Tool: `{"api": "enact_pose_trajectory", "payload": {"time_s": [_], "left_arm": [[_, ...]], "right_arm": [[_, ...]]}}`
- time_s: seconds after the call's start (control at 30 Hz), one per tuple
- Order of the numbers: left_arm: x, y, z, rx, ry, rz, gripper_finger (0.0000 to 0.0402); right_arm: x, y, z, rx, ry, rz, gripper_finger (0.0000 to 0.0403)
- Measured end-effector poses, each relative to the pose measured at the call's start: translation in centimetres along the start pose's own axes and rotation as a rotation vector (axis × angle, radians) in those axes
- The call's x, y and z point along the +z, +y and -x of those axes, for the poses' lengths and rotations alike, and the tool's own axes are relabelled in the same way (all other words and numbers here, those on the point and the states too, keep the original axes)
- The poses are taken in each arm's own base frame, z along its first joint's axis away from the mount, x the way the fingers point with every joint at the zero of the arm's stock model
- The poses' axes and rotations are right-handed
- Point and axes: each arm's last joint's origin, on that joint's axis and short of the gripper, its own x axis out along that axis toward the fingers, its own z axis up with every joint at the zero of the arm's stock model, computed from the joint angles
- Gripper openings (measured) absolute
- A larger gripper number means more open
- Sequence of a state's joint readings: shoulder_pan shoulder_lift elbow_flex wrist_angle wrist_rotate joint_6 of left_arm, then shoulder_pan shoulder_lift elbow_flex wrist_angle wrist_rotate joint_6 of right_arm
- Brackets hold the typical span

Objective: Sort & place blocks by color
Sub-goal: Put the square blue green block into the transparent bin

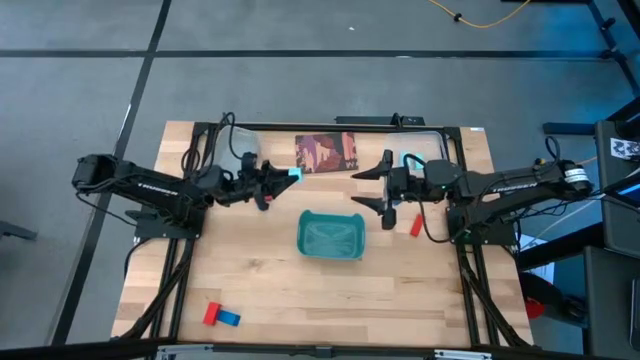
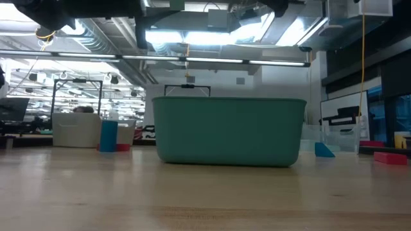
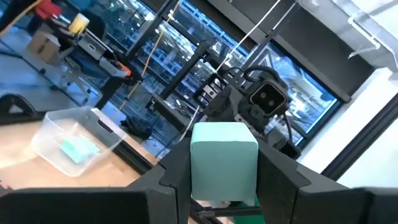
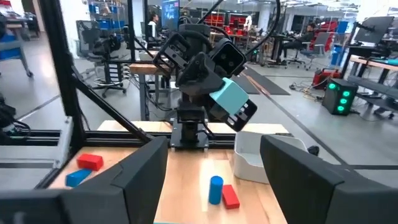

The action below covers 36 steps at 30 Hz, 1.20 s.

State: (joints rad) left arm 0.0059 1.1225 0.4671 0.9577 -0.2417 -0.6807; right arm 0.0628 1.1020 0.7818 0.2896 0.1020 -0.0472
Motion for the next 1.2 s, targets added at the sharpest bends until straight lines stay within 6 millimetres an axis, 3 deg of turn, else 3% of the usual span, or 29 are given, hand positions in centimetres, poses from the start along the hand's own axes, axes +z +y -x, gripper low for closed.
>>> {"api": "enact_pose_trajectory", "payload": {"time_s": [0.3, 0.53, 1.2], "left_arm": [[-0.7, -1.1, -3.9, -0.071, 0.119, 0.06, 0.0123], [-0.3, -2.4, -6.0, -0.13, 0.148, 0.143, 0.0123], [-0.5, -1.5, -6.6, -0.035, 0.174, 0.274, 0.0123]], "right_arm": [[0.3, 0.4, -4.4, 0.008, 0.091, 0.166, 0.0262], [1.3, 0.4, -5.6, -0.025, 0.073, 0.243, 0.0262], [1.3, 0.6, -6.5, 0.003, 0.037, 0.282, 0.0262]]}}
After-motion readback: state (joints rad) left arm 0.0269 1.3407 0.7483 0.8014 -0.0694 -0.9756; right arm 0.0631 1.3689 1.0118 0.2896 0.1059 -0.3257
